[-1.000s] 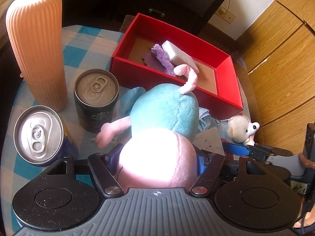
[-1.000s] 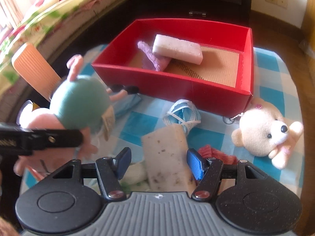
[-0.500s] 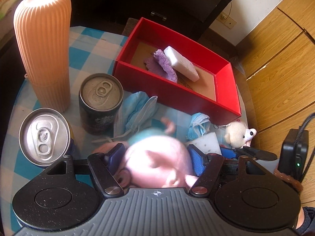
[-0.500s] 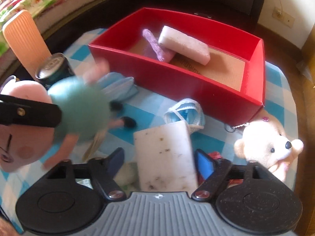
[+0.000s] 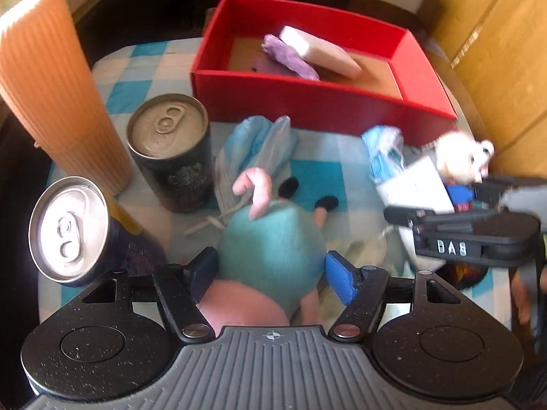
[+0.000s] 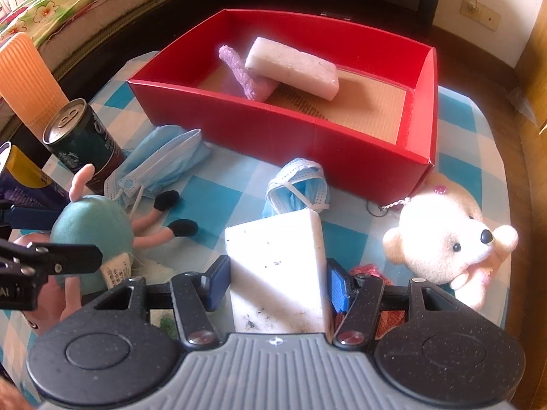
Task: Organize soft objects
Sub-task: 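Close the left gripper on the pig plush and lift it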
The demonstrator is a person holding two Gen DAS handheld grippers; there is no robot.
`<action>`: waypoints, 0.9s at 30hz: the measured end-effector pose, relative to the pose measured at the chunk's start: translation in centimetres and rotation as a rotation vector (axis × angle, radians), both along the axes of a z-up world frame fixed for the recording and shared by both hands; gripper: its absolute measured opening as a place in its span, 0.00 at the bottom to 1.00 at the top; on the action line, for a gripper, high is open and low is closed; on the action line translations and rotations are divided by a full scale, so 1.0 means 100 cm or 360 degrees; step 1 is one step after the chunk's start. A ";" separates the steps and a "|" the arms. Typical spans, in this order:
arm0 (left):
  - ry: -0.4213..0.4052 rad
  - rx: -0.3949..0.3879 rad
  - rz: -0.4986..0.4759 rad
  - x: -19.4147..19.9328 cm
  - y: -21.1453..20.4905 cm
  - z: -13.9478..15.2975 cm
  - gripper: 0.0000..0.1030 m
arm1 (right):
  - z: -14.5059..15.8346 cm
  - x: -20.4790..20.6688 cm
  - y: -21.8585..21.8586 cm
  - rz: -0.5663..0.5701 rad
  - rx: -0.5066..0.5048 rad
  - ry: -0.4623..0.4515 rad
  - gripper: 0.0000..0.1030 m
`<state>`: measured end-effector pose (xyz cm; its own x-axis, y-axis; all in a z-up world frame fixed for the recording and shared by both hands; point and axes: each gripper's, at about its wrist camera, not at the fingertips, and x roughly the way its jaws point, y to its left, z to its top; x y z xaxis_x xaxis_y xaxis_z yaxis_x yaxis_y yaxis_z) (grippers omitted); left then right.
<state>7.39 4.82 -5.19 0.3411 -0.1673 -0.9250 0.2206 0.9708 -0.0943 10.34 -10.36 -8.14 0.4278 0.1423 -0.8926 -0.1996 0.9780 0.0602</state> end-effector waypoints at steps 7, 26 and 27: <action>0.0050 0.0239 -0.0116 -0.006 -0.011 -0.024 0.75 | -0.003 0.001 -0.003 -0.0004 0.0031 0.0014 0.35; 0.0017 0.0013 0.0062 -0.004 0.010 -0.014 0.61 | -0.002 -0.004 -0.003 0.0011 0.0025 0.0008 0.28; 0.0001 -0.0004 0.0070 -0.006 0.011 -0.009 0.61 | 0.001 -0.003 -0.004 0.0004 0.0040 0.0002 0.28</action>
<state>6.81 5.94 -6.07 0.3479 -0.1544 -0.9247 0.1775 0.9794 -0.0968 10.00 -10.75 -8.06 0.4264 0.1661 -0.8891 -0.2023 0.9756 0.0852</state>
